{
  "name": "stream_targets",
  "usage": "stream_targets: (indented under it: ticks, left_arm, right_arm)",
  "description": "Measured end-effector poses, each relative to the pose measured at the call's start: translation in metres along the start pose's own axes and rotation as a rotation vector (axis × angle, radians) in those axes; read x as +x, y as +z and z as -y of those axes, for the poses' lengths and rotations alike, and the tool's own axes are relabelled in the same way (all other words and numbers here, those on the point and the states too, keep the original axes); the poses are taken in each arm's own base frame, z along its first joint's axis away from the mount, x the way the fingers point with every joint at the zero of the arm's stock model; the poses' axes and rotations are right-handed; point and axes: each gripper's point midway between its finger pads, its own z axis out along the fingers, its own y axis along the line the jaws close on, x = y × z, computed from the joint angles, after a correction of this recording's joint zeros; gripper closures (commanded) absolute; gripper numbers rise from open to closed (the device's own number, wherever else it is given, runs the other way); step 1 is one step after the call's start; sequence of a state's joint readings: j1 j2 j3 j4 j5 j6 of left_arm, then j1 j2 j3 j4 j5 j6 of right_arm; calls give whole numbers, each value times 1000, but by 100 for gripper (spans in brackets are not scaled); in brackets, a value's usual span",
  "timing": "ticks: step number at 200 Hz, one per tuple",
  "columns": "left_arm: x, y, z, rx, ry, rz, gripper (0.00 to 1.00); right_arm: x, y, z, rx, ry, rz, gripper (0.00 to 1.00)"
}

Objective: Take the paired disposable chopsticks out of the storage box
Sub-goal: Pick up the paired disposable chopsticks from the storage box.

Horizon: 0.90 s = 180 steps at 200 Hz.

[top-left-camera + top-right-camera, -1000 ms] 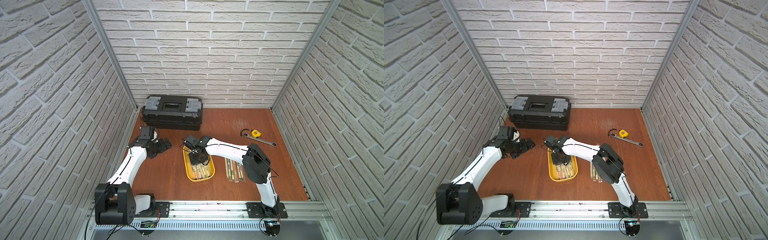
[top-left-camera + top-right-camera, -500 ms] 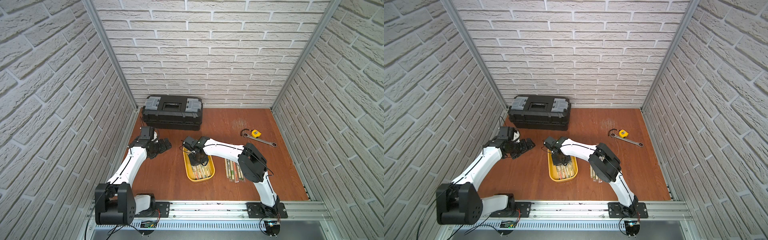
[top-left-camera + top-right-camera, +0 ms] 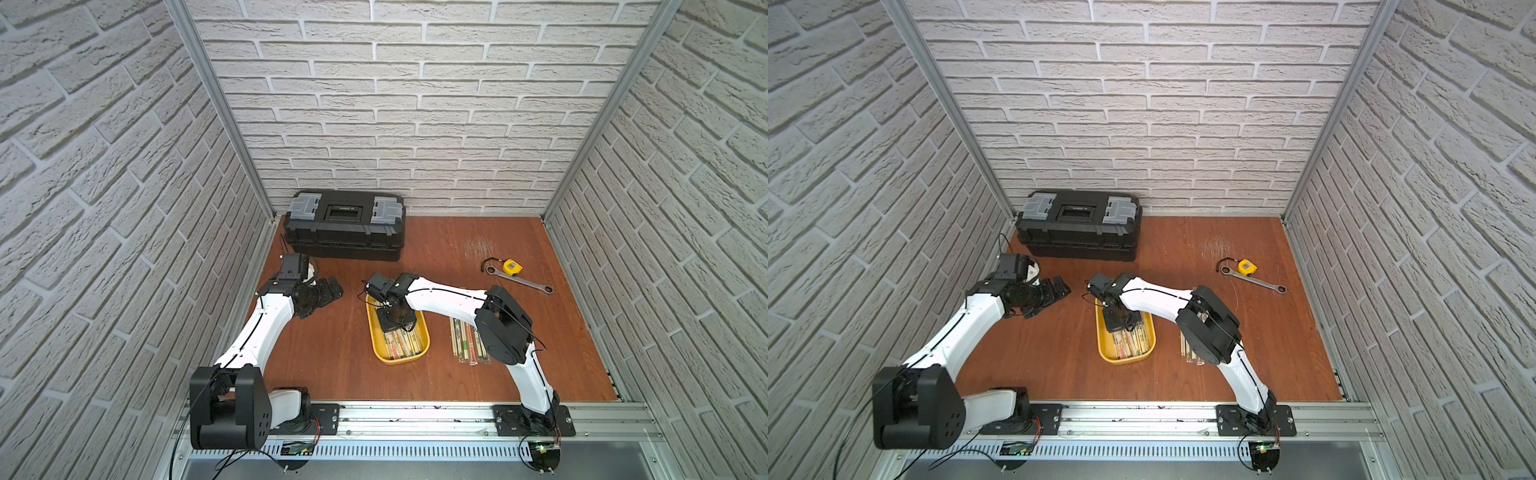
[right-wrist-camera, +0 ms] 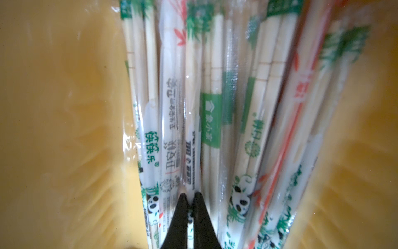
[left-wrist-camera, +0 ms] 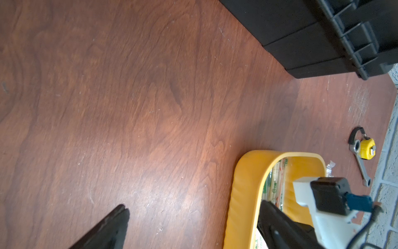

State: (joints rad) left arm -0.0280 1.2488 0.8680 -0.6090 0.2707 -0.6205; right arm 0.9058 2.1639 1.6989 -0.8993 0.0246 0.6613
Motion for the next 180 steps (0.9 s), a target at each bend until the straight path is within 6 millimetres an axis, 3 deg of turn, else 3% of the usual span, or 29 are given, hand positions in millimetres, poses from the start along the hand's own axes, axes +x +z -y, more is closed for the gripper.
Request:
stream_targets:
  ticks: [63, 132, 180]
  left_arm:
    - [0, 0, 0, 0, 0, 0, 2]
    - [0, 0, 0, 2, -1, -2, 2]
    - [2, 0, 3, 7, 2, -8, 2]
  right_arm:
    - [-1, -8, -3, -32, 10, 0, 98]
    - [-22, -61, -5, -116, 43, 110, 98]
    - [-34, -98, 28, -143, 116, 191, 98]
